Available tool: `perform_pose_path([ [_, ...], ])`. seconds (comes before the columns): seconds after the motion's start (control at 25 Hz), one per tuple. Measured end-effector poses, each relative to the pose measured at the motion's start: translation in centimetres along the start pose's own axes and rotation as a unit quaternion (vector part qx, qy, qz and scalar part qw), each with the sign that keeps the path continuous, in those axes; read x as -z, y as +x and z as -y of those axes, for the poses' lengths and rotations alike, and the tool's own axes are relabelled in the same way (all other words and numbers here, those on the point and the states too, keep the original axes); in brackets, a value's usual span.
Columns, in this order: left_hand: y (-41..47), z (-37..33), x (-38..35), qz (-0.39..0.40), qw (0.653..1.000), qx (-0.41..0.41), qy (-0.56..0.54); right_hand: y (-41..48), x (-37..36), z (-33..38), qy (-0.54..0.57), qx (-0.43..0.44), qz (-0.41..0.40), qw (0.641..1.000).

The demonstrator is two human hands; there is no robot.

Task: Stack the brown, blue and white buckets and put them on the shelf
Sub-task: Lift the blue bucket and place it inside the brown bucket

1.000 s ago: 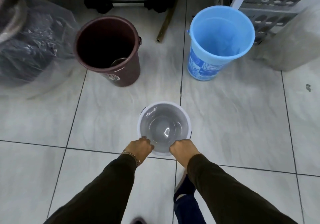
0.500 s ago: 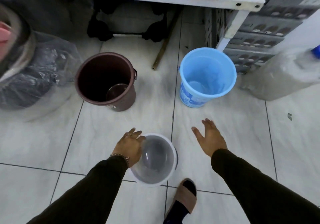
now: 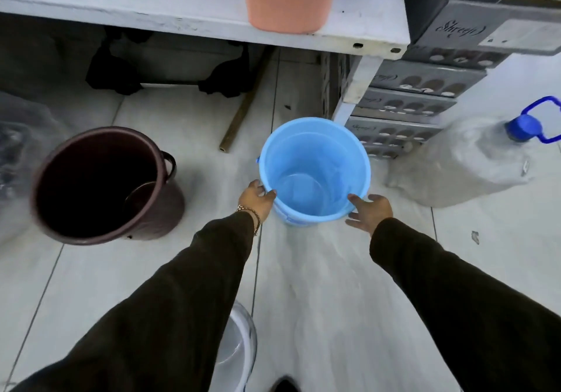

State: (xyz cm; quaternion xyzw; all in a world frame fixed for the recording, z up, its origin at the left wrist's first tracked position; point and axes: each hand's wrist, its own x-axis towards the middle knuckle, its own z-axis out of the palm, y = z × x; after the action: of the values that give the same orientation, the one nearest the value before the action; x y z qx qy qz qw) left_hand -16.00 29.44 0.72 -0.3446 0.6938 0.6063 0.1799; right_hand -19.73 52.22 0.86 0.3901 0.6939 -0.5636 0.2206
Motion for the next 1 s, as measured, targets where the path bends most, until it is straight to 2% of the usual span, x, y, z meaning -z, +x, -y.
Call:
perform_pose_path([
  [0.08, 1.8, -0.2, -0.5, -0.011, 0.997, 0.026, -0.076, 1.1, 0.1, 0.0, 0.024, -0.004, 0.022, 0.999],
  [0.2, 1.2, -0.6, 0.3, -0.001, 0.97, 0.103, -0.222, 0.4, 0.8, -0.5, 0.006, 0.023, -0.007, 1.0],
  [0.28, -0.7, -0.7, 1.8, 0.009, 0.962, 0.136, -0.236, -1.4, 1.2, -1.0, -0.009, 0.049, -0.017, 0.999],
  [0.4, -4.4, -1.7, 5.0, -0.02, 0.966, 0.133, -0.223, -5.9, 1.7, -0.6, -0.039, 0.083, -0.01, 0.996],
  [0.48, -7.3, -3.0, 7.9, -0.028, 0.957, 0.137, -0.254, -9.6, 1.8, 0.6, -0.055, 0.122, 0.0, 0.991],
  [0.6, -12.5, -5.2, 13.7, -0.012, 0.947, 0.117, -0.298, -16.1, 1.0, 3.9, -0.068, 0.171, 0.02, 0.983],
  [0.76, -18.5, -6.5, 22.3, -0.019, 0.959, 0.033, -0.282, -23.0, -2.9, 9.3, -0.093, 0.231, 0.089, 0.964],
  [1.0, -21.2, -6.4, 33.5, -0.147, 0.935, -0.033, -0.32, -28.7, -15.3, 13.4, -0.106, 0.307, 0.178, 0.929],
])
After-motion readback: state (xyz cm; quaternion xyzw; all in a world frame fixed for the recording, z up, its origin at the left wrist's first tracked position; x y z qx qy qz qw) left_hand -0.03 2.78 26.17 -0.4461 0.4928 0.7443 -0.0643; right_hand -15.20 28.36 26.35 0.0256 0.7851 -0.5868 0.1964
